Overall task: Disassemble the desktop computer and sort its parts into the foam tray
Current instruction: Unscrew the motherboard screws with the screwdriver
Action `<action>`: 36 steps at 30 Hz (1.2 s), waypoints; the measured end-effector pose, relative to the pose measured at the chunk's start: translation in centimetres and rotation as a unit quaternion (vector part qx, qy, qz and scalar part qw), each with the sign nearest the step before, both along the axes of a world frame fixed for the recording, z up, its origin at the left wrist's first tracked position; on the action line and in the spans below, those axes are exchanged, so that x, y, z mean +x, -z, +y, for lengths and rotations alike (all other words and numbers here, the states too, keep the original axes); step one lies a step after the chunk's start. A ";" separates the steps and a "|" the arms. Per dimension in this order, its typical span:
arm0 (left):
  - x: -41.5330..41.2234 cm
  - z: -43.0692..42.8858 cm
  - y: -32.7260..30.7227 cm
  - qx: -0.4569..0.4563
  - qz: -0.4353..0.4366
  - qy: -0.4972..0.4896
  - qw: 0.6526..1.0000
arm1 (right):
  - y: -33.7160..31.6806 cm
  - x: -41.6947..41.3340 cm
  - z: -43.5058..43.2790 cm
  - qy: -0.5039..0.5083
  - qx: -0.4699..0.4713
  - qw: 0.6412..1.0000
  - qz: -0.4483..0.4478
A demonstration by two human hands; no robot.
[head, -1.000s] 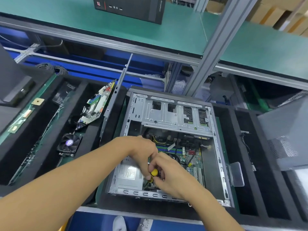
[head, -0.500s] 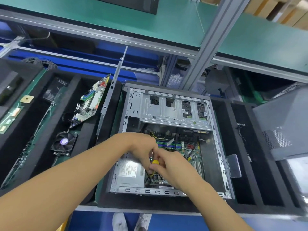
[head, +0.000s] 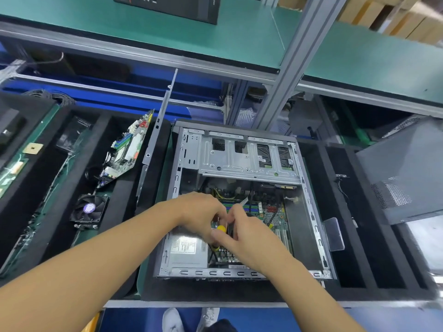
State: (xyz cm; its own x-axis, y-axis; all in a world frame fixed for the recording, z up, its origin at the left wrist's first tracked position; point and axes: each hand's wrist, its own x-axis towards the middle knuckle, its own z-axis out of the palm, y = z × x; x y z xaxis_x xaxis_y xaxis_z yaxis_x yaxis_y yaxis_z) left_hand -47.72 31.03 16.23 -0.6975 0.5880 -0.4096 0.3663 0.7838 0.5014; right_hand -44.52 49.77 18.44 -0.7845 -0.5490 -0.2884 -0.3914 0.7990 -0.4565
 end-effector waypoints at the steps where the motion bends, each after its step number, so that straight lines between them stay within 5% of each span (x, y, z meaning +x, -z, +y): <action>1: 0.1 0.0 0.0 0.002 0.005 0.001 1.000 | 0.2 0.1 -0.3 -0.009 0.034 0.999 0.026; 12: -0.3 0.0 -1.0 0.056 -0.087 -0.015 0.995 | 0.1 -0.2 0.0 -0.079 -0.026 0.997 -0.001; 25: 0.3 0.6 0.4 -0.003 0.022 -0.023 0.999 | 1.0 1.4 0.0 -0.009 -0.107 0.994 0.003; 31: 0.5 0.6 0.6 -0.016 0.056 -0.032 0.998 | 0.8 0.7 -0.6 0.007 0.050 0.995 0.084; 36: 0.5 0.6 0.2 0.014 0.048 -0.033 0.998 | 0.3 0.5 -0.9 -0.050 0.035 0.996 0.062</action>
State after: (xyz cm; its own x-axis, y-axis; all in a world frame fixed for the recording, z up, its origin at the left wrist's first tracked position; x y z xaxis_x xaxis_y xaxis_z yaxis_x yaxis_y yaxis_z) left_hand -47.21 31.68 15.99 -0.7709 0.5488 -0.3234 0.3611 0.7947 0.4879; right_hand -43.99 48.92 18.15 -0.7589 -0.6083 -0.2325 -0.5209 0.7813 -0.3439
